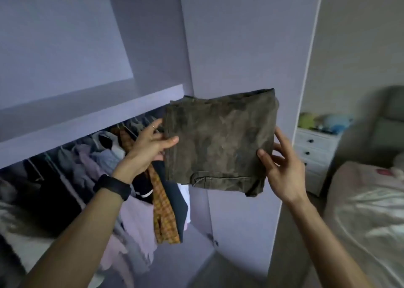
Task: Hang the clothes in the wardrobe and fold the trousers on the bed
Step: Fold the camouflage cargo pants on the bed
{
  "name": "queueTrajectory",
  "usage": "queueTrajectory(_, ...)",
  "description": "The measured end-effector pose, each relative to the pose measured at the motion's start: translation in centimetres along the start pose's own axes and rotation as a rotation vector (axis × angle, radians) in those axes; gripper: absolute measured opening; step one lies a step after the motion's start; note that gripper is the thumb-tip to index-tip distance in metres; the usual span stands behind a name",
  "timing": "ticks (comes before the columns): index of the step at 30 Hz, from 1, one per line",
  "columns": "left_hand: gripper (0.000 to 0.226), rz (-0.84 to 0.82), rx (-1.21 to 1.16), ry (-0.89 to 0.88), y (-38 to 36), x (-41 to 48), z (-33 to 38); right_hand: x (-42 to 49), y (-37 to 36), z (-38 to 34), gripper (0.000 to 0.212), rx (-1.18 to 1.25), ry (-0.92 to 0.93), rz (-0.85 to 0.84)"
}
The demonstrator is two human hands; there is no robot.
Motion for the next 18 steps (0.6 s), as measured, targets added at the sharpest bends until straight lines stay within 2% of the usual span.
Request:
queueTrajectory(6, 0.056, 0.245, 0.104, -0.106, 13.8, -0.9, 6.8, 8.7, -13.1, -6.0, 0.065, 0.074, 0.136, -0.159)
queueTrajectory(13, 0.045, 0.395, 0.174, -0.12, 25.2, 3.5, 12.4, 19.6, -26.8, -10.7, 0.062, 0.2, 0.072, -0.365)
queueTrajectory(18, 0.044, 0.506, 0.195, -0.057, 32.0, 9.2, 13.0, 26.8, -35.9, -12.4, 0.059, 0.215, -0.004, -0.49)
Point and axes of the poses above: each hand's wrist, its own x-axis towards the middle knuckle, its own y-axis out of the back of the hand, z = x × y, the point moved 6 cm from there along x, towards the middle knuckle, and after that the axes turned 6 degrees about x, right-handed, at the moved point
